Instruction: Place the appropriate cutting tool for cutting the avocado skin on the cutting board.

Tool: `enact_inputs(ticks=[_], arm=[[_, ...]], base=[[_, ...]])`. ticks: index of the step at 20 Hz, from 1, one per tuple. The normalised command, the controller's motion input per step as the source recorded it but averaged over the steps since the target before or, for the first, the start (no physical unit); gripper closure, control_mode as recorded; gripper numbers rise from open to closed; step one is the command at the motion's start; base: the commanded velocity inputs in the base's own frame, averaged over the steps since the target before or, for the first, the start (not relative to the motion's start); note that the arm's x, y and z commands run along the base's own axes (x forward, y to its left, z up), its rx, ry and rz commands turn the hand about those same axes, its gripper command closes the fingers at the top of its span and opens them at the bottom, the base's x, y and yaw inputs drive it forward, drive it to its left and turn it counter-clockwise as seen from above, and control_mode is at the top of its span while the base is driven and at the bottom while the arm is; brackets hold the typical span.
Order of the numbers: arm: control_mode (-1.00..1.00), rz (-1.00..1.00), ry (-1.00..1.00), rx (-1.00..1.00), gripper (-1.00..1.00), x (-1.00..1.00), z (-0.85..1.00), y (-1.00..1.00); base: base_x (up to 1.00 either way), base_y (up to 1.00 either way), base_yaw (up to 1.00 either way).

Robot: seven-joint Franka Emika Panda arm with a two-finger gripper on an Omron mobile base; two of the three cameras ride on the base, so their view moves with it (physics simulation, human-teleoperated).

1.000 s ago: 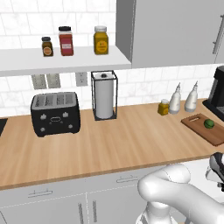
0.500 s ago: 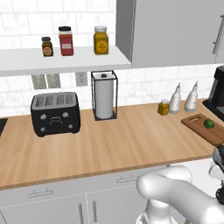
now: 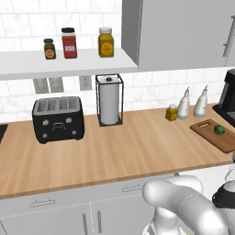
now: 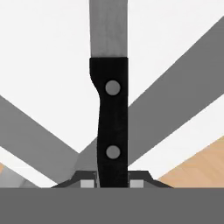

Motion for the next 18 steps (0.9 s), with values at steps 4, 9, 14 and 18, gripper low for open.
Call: enact_inputs(ticks=[4,9,14,18], arm=[[-1.0,-0.1,0.0,0.01,1.0,-0.47,1.0,0.0],[-1.0,-0.03,-0.01,0.0,1.0,-0.14,1.0,-0.02],[-1.0,0.09,-0.03,0.0,1.0,0.05,1.0,-0.1],[-1.0,0.11,-0.03,0.0,1.0,0.13,0.96,-0.27]], base=[[0.0,0.0,0.0],[0.0,0.0,0.0],[0.0,0.0,0.0],[0.0,0.0,0.0]])
